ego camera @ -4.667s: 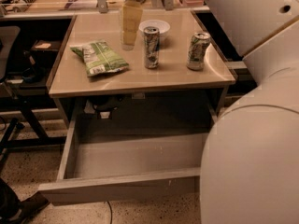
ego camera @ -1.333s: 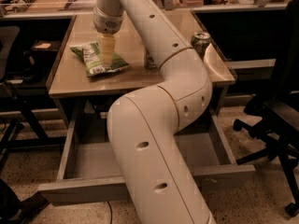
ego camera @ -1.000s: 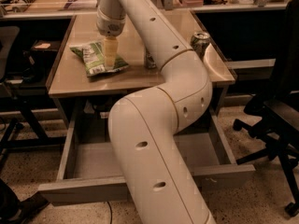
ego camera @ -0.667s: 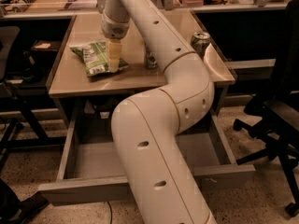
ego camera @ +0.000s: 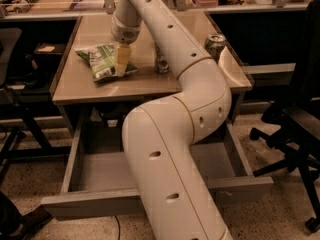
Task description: Place green jalapeno chip bag into top drawer
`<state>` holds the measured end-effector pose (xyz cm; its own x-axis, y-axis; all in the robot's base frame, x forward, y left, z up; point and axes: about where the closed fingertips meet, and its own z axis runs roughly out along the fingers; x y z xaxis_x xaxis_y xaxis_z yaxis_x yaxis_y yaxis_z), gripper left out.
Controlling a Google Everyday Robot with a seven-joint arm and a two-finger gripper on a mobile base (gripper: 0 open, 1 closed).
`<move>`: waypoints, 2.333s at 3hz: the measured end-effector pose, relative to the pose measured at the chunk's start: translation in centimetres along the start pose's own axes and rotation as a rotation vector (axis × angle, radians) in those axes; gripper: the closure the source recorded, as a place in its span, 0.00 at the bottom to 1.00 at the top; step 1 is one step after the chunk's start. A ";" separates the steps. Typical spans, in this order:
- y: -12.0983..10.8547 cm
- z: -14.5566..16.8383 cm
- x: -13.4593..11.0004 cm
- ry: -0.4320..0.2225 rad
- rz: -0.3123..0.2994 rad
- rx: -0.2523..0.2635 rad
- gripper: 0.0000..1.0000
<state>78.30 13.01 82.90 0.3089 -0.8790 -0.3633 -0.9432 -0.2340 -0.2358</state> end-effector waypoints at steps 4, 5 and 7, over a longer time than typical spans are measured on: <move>-1.3 -0.2 -0.9 -0.009 -0.012 0.053 1.00; -2.1 -3.0 -2.0 -0.006 -0.044 0.125 1.00; 0.0 -13.4 -4.2 -0.050 -0.043 0.331 1.00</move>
Offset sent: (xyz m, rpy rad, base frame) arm 0.0041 0.0039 -0.0022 0.0090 -0.0096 -0.0036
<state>75.35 11.18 96.49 0.3610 -0.8476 -0.3889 -0.8409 -0.1156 -0.5286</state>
